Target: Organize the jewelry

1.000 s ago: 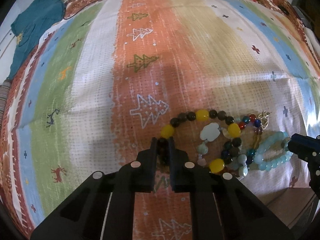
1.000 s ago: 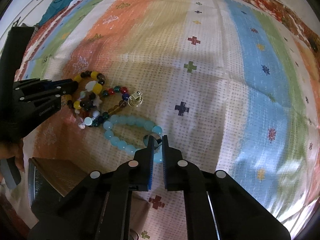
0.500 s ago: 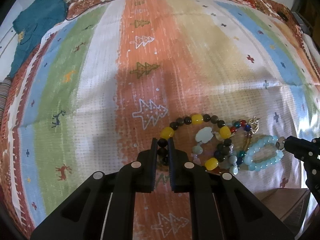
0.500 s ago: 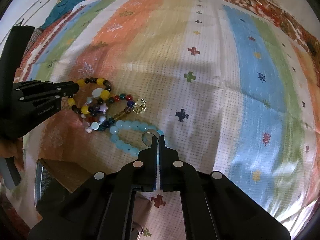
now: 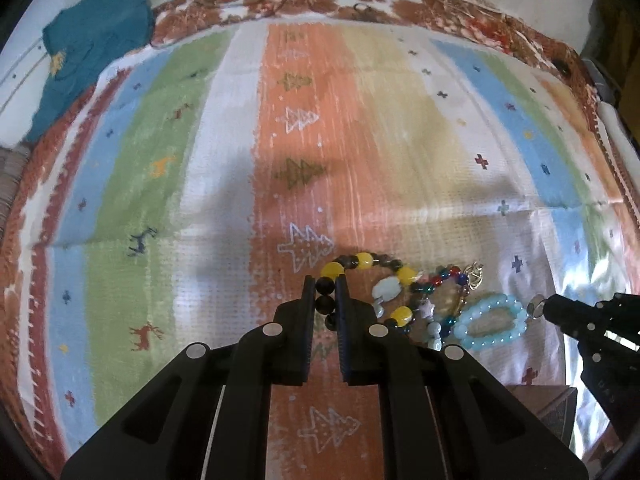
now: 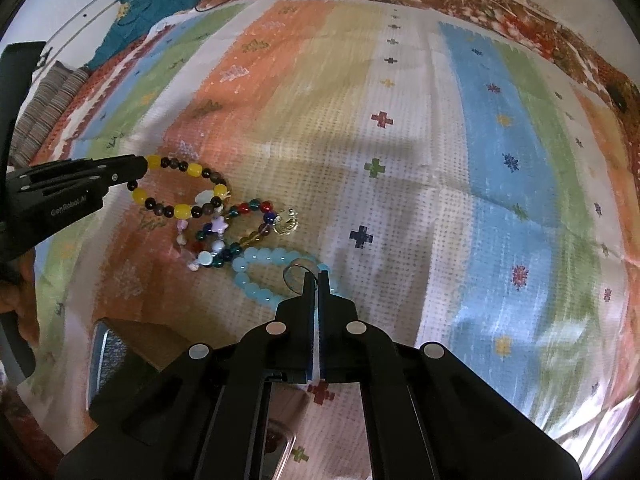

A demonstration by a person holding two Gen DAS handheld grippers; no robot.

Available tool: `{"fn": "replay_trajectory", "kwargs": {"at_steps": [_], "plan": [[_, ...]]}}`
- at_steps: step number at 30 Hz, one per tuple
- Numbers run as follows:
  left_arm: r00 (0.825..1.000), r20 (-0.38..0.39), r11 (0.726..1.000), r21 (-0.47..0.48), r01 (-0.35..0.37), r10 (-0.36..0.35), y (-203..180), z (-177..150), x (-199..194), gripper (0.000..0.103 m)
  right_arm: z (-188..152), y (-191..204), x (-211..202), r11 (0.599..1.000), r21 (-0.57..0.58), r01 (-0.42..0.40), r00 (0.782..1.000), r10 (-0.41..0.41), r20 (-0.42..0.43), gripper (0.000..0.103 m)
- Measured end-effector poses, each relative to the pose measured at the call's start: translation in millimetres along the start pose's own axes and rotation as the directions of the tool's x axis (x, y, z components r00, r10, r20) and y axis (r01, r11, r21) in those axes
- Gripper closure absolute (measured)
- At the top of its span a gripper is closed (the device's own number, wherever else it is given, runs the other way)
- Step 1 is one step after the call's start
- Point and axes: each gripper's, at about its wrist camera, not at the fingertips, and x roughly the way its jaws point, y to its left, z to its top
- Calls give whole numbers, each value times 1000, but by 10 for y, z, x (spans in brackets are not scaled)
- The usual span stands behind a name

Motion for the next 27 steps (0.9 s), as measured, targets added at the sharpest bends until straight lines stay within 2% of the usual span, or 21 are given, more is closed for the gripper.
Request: {"fn": "replay_trajectory", "kwargs": {"at_steps": [3,6,27], "plan": [[999,17,999,16,-44,44,-21,-19,-68,94,-20,25,-78,1000,-6,-2,1000,2,14,100],[998,29,998,24,-54,53,-26,-34,-149,94,-35,23,-136,1000,-1,-4,1000,4,26,100],[992,129,999,40,5,-11,-111,-92,-794,94,-180,55,-514,1000,25,-16,995,14,94,100]]}}
